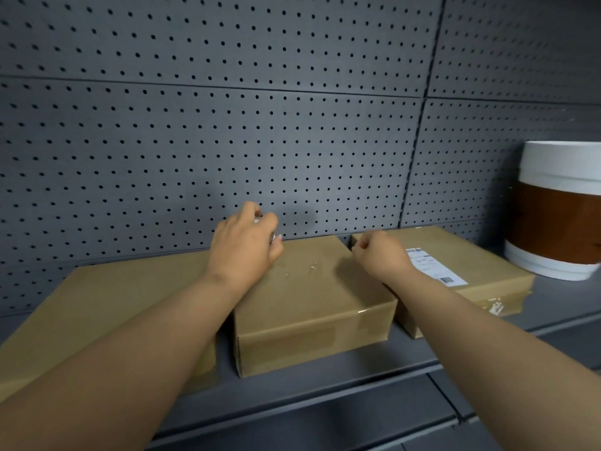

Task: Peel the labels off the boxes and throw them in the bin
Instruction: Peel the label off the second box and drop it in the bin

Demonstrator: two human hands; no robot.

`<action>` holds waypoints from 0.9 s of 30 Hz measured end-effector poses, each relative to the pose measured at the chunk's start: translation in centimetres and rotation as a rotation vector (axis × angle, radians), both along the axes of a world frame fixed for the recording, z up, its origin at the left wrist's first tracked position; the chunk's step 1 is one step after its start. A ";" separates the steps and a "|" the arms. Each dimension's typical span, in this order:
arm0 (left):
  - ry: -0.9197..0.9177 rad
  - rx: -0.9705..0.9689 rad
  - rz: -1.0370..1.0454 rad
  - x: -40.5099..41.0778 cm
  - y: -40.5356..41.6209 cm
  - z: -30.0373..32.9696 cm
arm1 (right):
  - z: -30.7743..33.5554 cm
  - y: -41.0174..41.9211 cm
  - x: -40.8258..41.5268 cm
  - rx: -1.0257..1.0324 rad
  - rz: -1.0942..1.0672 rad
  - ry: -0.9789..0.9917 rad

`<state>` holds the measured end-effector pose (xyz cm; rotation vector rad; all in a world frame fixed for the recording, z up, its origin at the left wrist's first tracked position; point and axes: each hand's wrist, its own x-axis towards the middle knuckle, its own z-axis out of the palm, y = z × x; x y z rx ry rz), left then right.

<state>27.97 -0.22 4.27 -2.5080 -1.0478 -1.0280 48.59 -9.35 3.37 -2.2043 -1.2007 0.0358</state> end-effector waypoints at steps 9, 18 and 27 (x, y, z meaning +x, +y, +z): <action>-0.095 -0.019 0.011 9.6 -3.2 1.6 | 1.7 -1.8 6.5 0.060 0.084 -0.077; -0.101 -0.088 0.086 20.4 -8.1 1.7 | 2.7 -5.0 16.7 0.079 0.188 -0.091; -0.120 -0.119 0.128 26.3 -11.1 1.3 | 2.2 -7.0 22.4 0.129 0.246 -0.085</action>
